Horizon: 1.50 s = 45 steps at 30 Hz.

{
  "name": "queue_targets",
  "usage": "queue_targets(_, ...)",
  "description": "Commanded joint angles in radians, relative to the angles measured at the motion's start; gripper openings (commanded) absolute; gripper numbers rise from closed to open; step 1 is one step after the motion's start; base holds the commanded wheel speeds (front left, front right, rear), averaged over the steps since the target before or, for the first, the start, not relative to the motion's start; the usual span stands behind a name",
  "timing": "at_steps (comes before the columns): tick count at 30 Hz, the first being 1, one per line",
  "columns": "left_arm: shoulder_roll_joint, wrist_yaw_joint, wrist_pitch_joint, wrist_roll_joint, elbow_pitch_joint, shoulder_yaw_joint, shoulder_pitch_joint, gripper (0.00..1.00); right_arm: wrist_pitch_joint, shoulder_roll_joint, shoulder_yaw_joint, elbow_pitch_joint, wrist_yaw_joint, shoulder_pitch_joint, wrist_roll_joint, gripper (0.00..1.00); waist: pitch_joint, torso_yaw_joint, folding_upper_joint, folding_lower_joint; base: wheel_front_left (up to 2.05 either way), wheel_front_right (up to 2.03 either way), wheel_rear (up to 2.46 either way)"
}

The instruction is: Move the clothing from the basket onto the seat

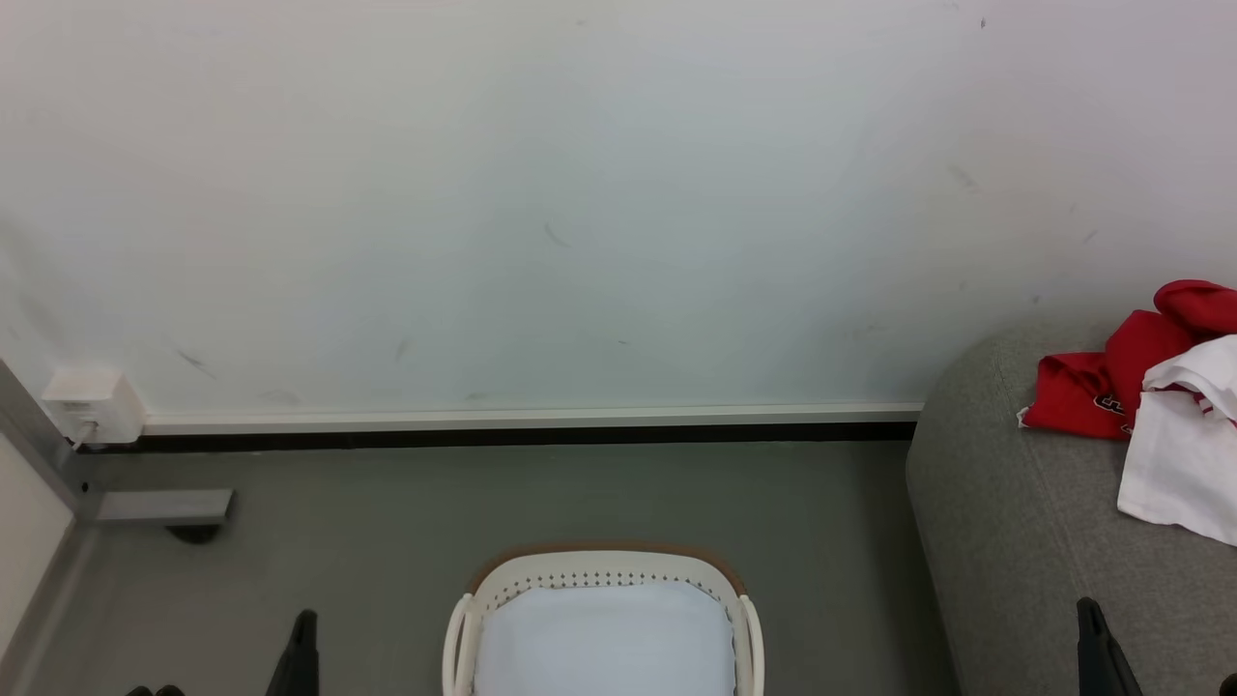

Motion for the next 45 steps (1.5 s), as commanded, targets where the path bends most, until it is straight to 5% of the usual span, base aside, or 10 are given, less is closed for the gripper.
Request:
queue_targets(1, 0.005, -0.004, 0.009, -0.042, -0.017, 0.007, -0.025, 0.00, 0.009, -0.011, -0.005, -0.019, -0.001, -0.025, 0.037, 0.00, 0.001, 0.000, 0.0000, 0.0000, 0.00, 0.00, 0.00)
queue_targets(45, -0.018, -0.010, 0.138, -0.504, -0.047, 0.047, -0.082, 0.00, 0.138, -0.015, -0.030, -0.054, -0.002, -0.081, 0.536, 0.00, 0.027, -0.011, 0.0000, 0.0000, 0.00, 0.00, 0.00)
